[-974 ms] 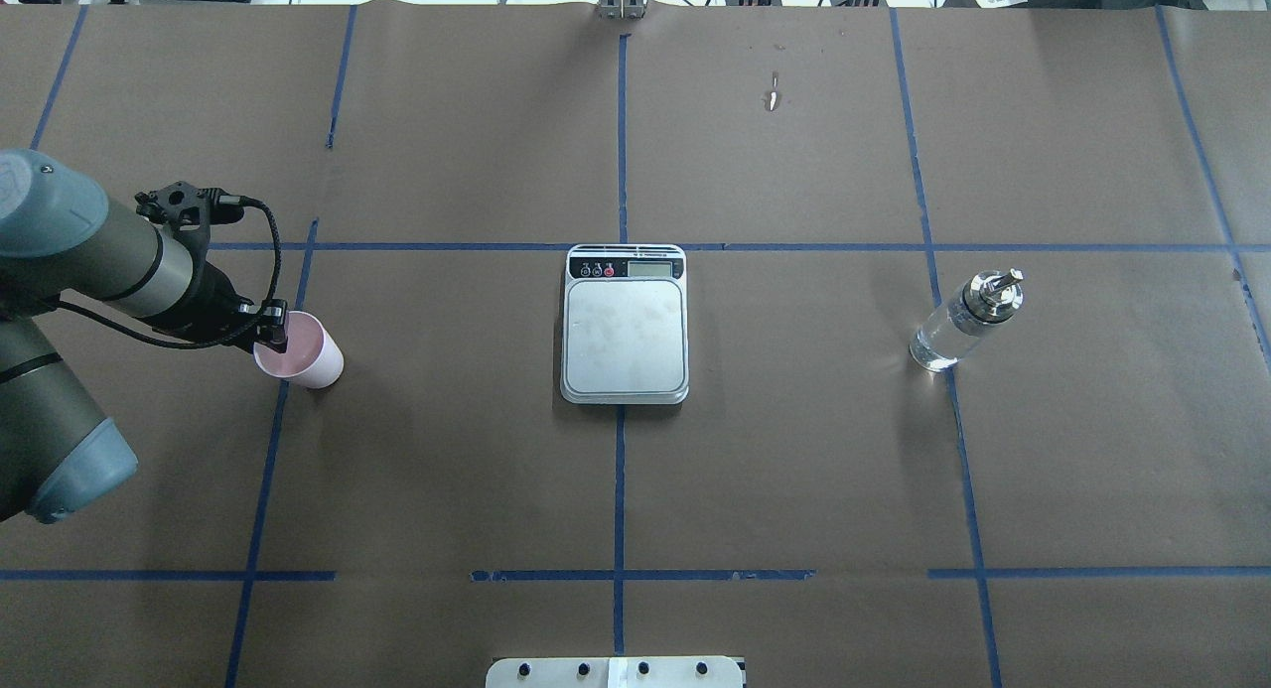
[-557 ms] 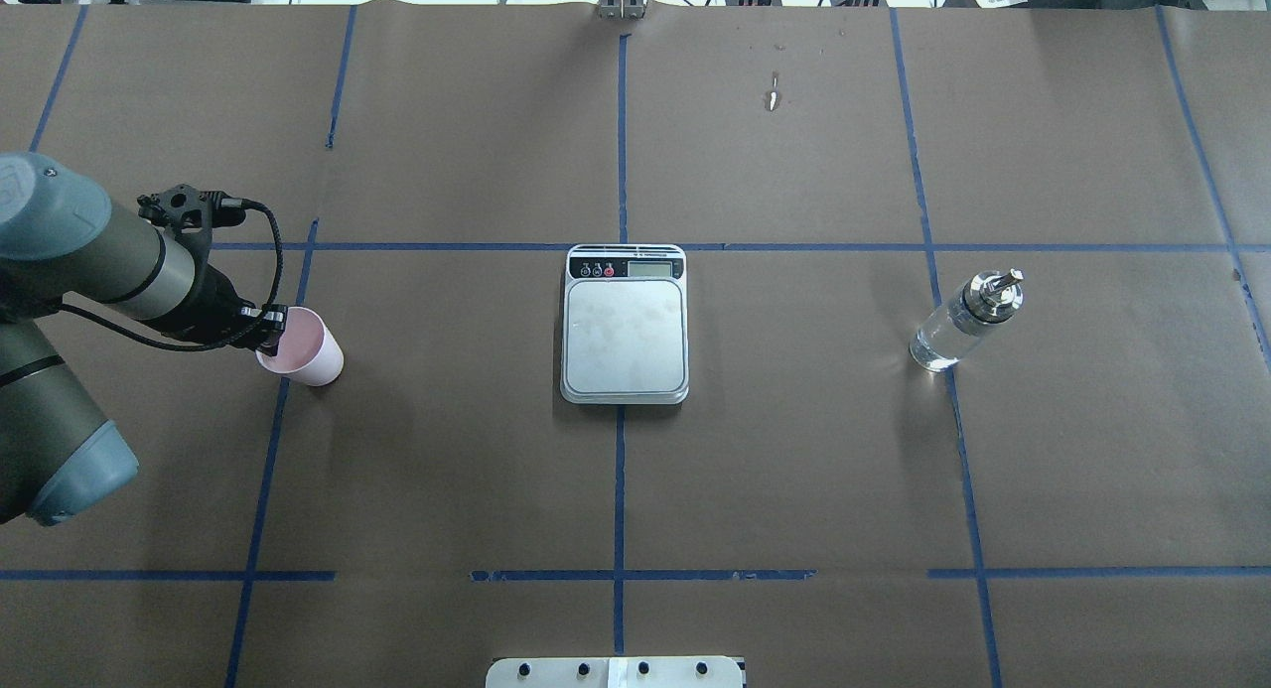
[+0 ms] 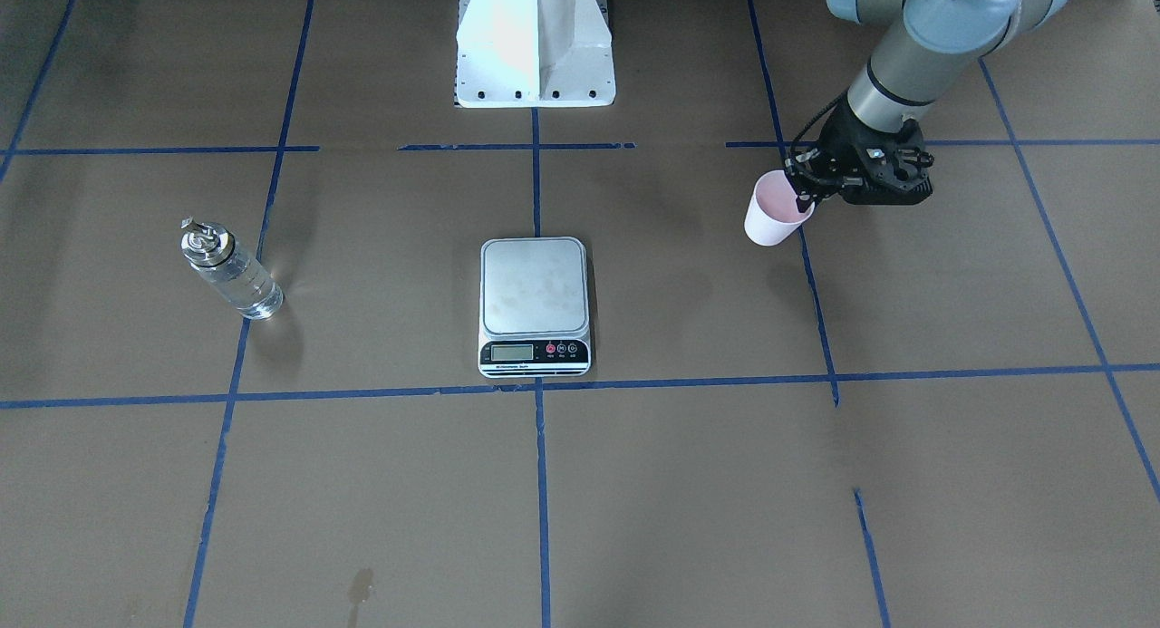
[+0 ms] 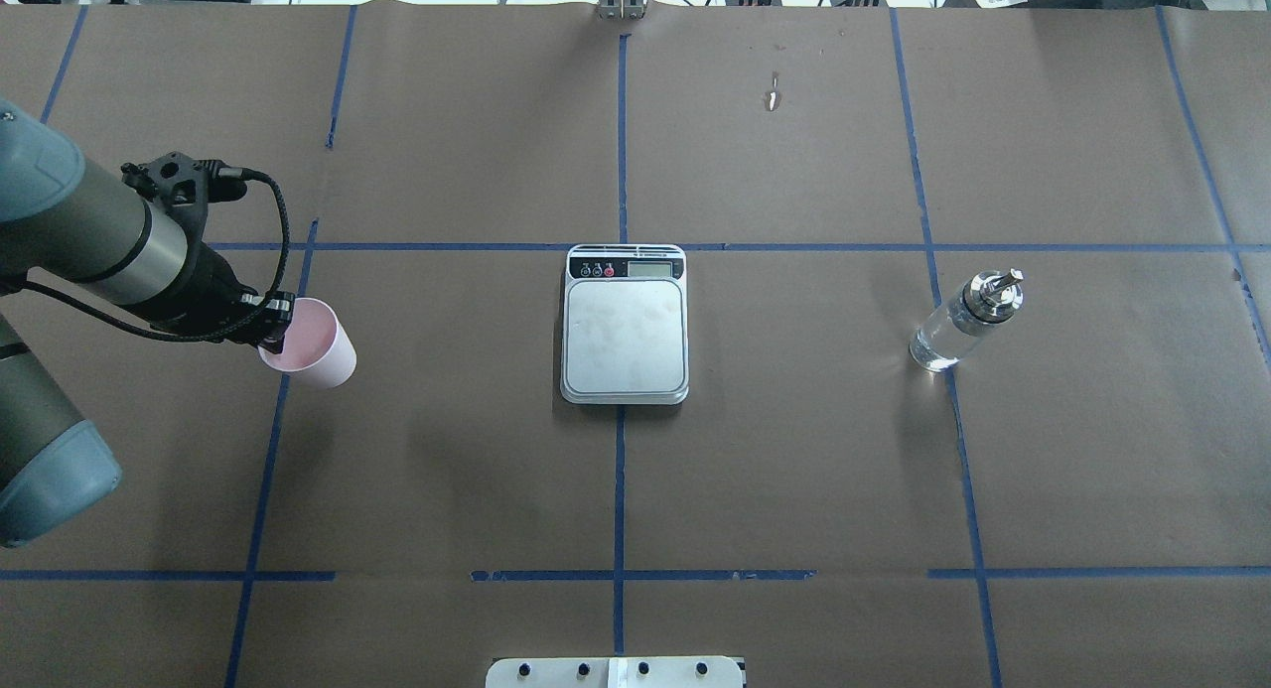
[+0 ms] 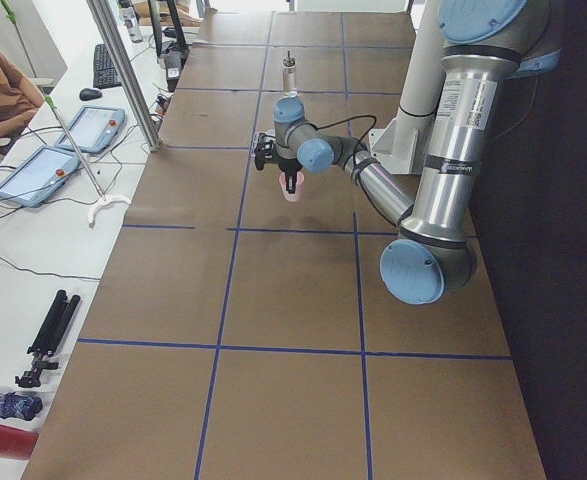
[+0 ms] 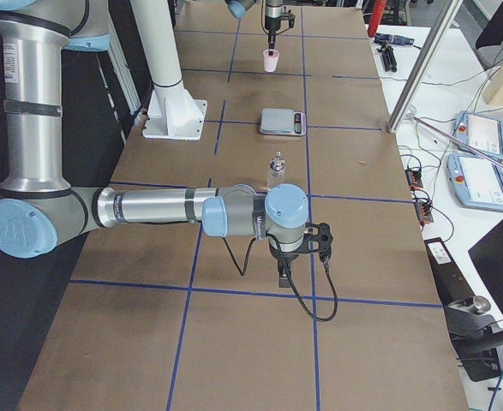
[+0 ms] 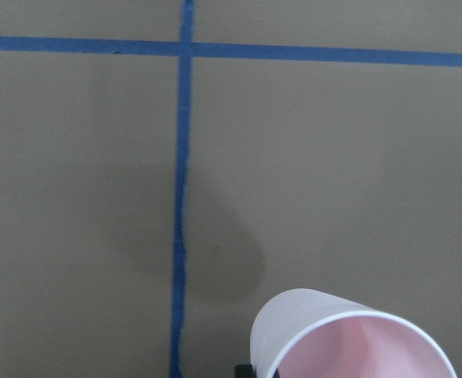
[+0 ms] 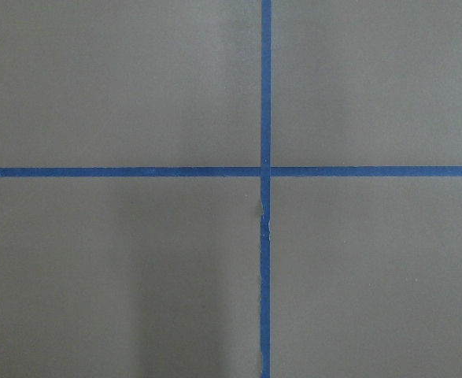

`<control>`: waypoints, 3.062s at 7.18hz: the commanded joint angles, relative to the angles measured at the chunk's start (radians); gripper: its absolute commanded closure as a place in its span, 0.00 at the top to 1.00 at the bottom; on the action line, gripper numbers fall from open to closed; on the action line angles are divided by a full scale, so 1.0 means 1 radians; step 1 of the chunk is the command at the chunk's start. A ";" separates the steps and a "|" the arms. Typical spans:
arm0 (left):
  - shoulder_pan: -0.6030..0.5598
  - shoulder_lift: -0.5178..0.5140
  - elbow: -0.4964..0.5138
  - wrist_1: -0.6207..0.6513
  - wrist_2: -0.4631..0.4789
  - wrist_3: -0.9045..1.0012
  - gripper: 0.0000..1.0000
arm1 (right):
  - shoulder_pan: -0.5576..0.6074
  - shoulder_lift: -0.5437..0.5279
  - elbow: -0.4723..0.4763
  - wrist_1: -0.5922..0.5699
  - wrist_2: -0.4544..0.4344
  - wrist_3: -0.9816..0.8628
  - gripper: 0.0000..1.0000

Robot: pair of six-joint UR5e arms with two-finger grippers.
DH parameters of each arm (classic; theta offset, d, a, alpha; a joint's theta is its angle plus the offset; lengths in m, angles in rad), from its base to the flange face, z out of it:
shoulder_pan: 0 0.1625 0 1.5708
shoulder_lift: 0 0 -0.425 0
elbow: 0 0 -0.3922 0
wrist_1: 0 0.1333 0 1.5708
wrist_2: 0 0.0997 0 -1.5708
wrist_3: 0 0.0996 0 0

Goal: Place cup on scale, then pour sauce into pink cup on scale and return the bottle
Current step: 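Carry the pink cup with the left gripper over the scale, then lower the pink cup onto the scale and open the left gripper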

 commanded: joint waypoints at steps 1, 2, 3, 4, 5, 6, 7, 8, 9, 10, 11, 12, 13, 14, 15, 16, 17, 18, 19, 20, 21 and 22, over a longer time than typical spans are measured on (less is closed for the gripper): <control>-0.008 -0.212 -0.042 0.217 -0.005 -0.016 0.00 | 0.001 0.000 0.024 0.002 -0.006 0.000 1.00; -0.003 -0.269 -0.022 0.211 -0.008 -0.083 0.00 | -0.002 0.001 0.026 0.006 -0.004 0.000 1.00; -0.002 -0.358 0.044 0.213 -0.006 -0.144 0.00 | -0.021 0.018 0.023 0.003 -0.021 0.020 1.00; 0.006 -0.435 0.122 0.208 -0.008 -0.204 0.00 | -0.024 0.023 0.019 0.003 -0.027 0.044 1.00; 0.033 -0.507 0.204 0.204 -0.003 -0.247 0.00 | -0.024 0.014 0.013 0.005 -0.024 0.046 1.00; 0.064 -0.553 0.284 0.141 0.000 -0.325 0.00 | -0.024 0.006 0.003 0.008 -0.023 0.038 1.00; 0.084 -0.563 0.325 0.071 0.003 -0.379 0.00 | -0.024 0.006 0.003 0.008 -0.024 0.037 1.00; 0.111 -0.590 0.378 0.052 0.036 -0.410 0.00 | -0.024 0.006 -0.004 0.008 -0.024 0.040 1.00; 0.166 -0.610 0.421 0.049 0.097 -0.445 0.00 | -0.024 0.008 -0.001 0.010 -0.024 0.044 1.00; 0.190 -0.613 0.457 0.011 0.136 -0.464 0.00 | -0.025 0.017 -0.004 0.008 -0.027 0.044 1.00; 0.194 -0.621 0.499 -0.014 0.142 -0.473 0.00 | -0.025 0.018 -0.004 0.008 -0.026 0.046 1.00; 0.196 -0.629 0.512 -0.016 0.158 -0.475 0.00 | -0.028 0.018 -0.005 0.006 -0.024 0.048 1.00; 0.204 -0.630 0.535 -0.020 0.161 -0.473 0.00 | -0.028 0.020 -0.004 0.006 -0.021 0.049 1.00; 0.210 -0.630 0.546 -0.036 0.161 -0.478 0.00 | -0.028 0.021 -0.004 0.006 -0.018 0.058 1.00; 0.213 -0.626 0.549 -0.039 0.161 -0.478 0.00 | -0.028 0.026 -0.004 0.005 -0.018 0.058 1.00; 0.216 -0.624 0.555 -0.039 0.161 -0.478 0.00 | -0.028 0.031 -0.002 0.003 -0.017 0.058 1.00; 0.224 -0.624 0.557 -0.040 0.161 -0.478 0.00 | -0.028 0.031 0.004 0.002 -0.015 0.060 1.00; 0.224 -0.621 0.557 -0.040 0.161 -0.478 0.00 | -0.028 0.032 0.003 0.002 -0.015 0.060 1.00; 0.224 -0.621 0.557 -0.040 0.161 -0.478 0.00 | -0.028 0.032 0.004 0.002 -0.017 0.060 1.00; 0.224 -0.623 0.555 -0.040 0.161 -0.476 0.02 | -0.028 0.032 0.006 0.002 -0.017 0.060 1.00; 0.222 -0.620 0.555 -0.039 0.161 -0.472 0.84 | -0.028 0.035 0.006 0.000 -0.017 0.060 1.00; 0.222 -0.617 0.551 -0.039 0.161 -0.472 1.00 | -0.028 0.038 0.007 0.000 -0.015 0.060 1.00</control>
